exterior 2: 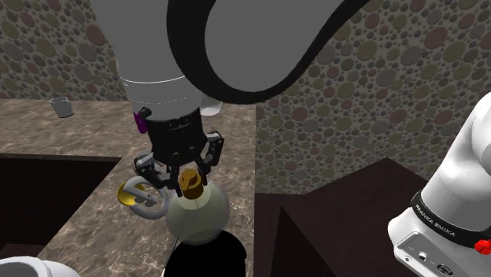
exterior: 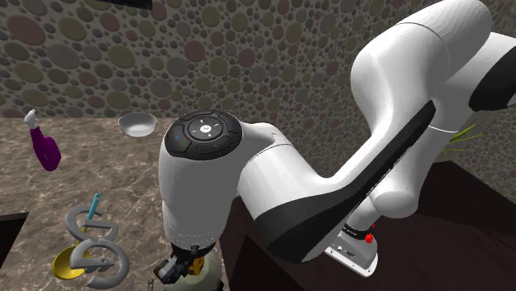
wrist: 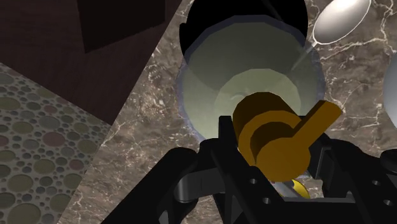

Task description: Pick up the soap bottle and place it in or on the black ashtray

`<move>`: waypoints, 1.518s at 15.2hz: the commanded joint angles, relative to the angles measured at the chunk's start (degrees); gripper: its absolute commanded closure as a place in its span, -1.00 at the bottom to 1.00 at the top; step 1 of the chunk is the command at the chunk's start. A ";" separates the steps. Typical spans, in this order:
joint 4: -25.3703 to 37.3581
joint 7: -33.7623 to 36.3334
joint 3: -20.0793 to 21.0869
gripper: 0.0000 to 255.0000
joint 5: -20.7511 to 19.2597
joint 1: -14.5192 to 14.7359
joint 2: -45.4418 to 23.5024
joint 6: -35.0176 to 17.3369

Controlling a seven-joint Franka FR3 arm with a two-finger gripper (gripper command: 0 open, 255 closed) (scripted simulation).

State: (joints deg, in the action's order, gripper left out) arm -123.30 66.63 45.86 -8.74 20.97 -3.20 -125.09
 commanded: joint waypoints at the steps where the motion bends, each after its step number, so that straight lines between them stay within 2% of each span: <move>1: 0.85 2.14 0.92 1.00 -0.20 1.13 -0.28 0.89; 12: -2.28 7.52 -0.44 1.00 -7.28 2.57 -6.83 -6.16; 23: -3.66 13.78 -4.14 1.00 -15.84 5.58 -14.26 -12.23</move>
State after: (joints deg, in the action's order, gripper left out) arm -126.92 79.65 42.23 -23.54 26.12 -16.59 -136.67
